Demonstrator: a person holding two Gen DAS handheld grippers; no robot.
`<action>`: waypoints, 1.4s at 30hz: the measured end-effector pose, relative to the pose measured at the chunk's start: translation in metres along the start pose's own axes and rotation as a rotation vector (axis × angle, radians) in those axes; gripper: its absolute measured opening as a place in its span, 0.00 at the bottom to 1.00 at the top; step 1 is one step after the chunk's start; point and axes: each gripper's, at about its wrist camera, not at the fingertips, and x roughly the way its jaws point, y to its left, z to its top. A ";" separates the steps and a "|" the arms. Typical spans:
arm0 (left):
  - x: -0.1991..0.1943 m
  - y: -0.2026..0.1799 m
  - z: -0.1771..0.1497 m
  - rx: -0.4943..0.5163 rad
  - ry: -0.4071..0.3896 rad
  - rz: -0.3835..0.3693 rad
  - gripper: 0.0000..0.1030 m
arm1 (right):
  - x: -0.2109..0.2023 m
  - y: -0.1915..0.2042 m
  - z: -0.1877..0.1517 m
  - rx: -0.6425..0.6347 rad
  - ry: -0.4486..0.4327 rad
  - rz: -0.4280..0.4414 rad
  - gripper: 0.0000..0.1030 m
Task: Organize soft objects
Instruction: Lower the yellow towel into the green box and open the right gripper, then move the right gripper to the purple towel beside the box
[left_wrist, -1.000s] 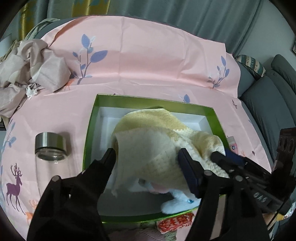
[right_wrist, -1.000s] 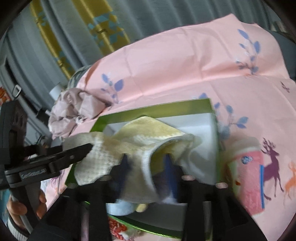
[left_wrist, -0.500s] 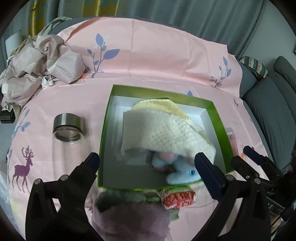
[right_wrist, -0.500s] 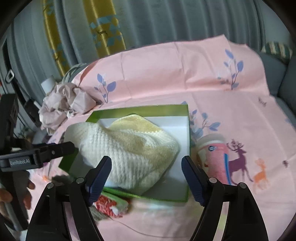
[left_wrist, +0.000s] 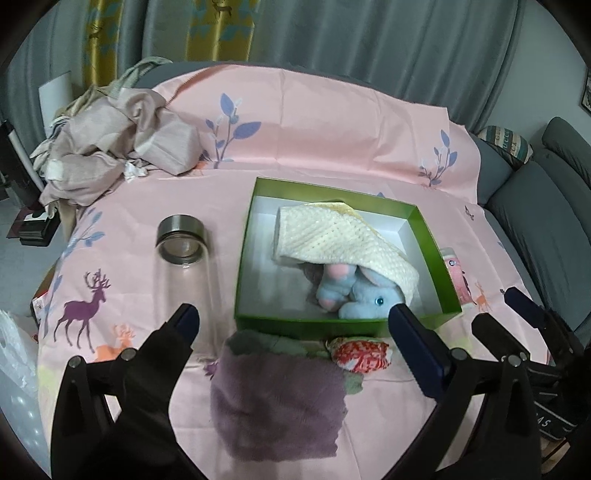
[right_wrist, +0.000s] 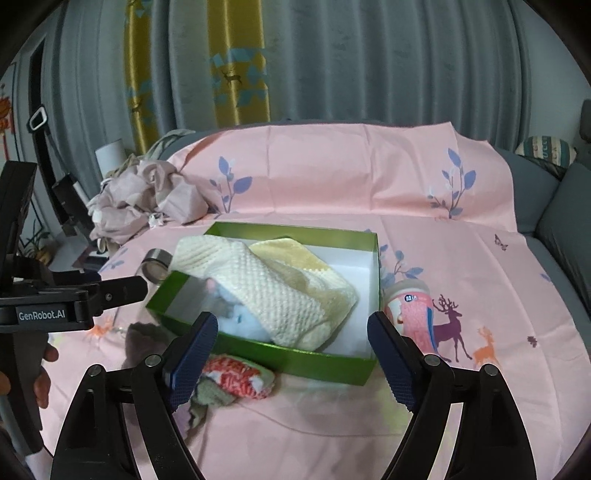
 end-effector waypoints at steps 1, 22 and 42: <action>-0.003 0.000 -0.003 0.000 -0.004 0.002 0.99 | -0.004 0.002 -0.002 0.003 -0.002 0.001 0.81; -0.032 0.004 -0.043 -0.024 -0.024 -0.019 0.99 | -0.026 0.010 -0.019 0.019 -0.006 0.031 0.81; -0.020 0.053 -0.074 -0.121 0.019 -0.021 0.99 | -0.005 0.018 -0.055 0.005 0.090 0.142 0.81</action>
